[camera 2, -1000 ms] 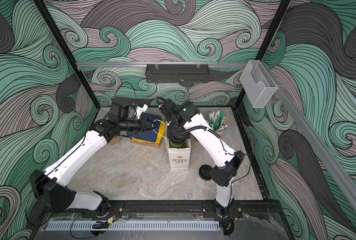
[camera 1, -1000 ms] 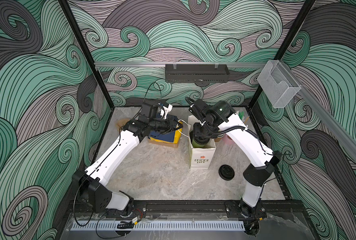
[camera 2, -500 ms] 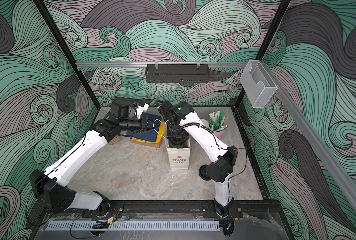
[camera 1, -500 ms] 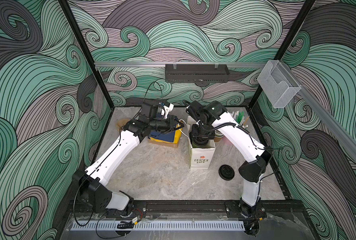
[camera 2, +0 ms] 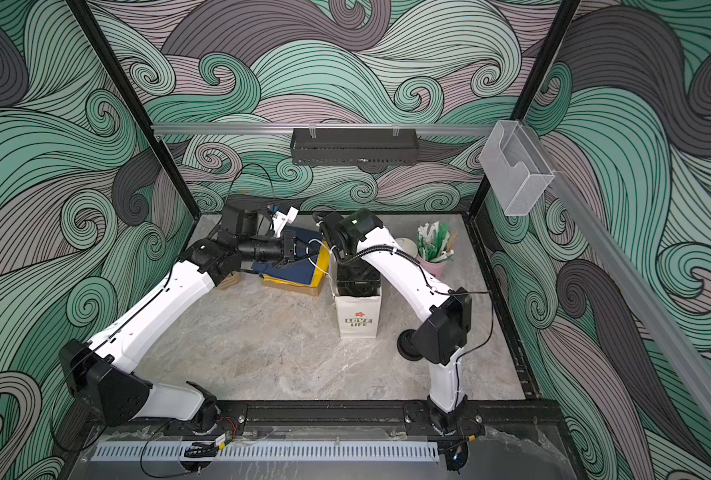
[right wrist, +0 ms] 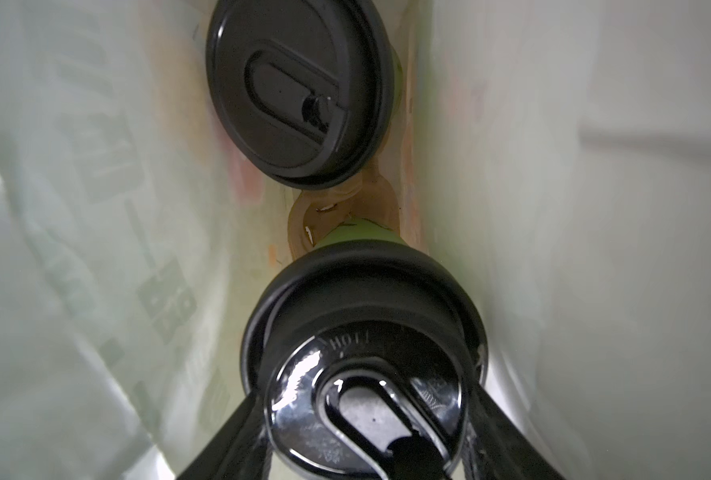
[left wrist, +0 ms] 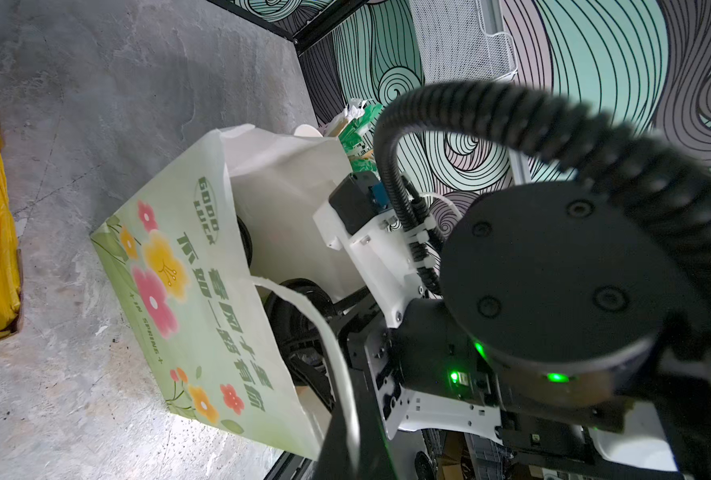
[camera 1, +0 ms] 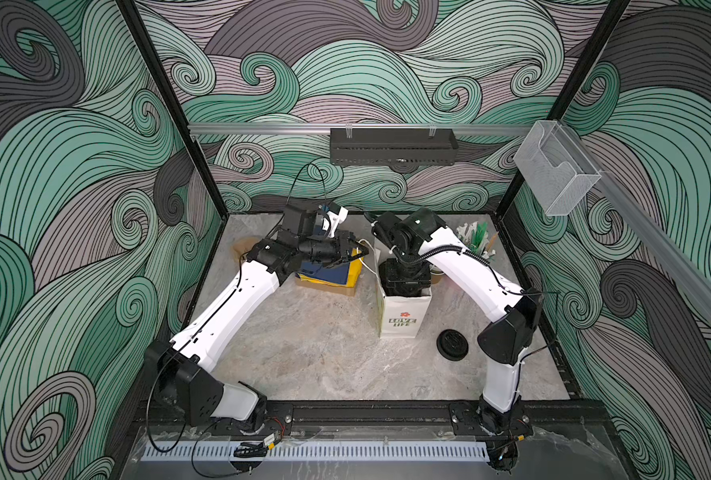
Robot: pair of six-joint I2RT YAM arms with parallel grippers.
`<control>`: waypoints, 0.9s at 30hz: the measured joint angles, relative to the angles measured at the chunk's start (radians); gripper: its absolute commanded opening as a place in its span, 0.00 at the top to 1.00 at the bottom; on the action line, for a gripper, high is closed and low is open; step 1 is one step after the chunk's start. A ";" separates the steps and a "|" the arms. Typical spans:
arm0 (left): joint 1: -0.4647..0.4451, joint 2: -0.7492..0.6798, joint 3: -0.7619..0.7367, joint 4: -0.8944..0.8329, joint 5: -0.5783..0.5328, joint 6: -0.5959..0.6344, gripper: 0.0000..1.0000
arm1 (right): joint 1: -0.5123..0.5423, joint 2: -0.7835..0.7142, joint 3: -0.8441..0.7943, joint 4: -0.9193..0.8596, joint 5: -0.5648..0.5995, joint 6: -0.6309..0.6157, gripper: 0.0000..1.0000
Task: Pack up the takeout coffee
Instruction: 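Lower the green cup into the bag beside the first cup with the right gripper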
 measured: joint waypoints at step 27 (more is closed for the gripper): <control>-0.001 0.000 0.000 0.000 0.000 0.000 1.00 | 0.000 0.019 -0.024 0.041 -0.032 -0.024 0.38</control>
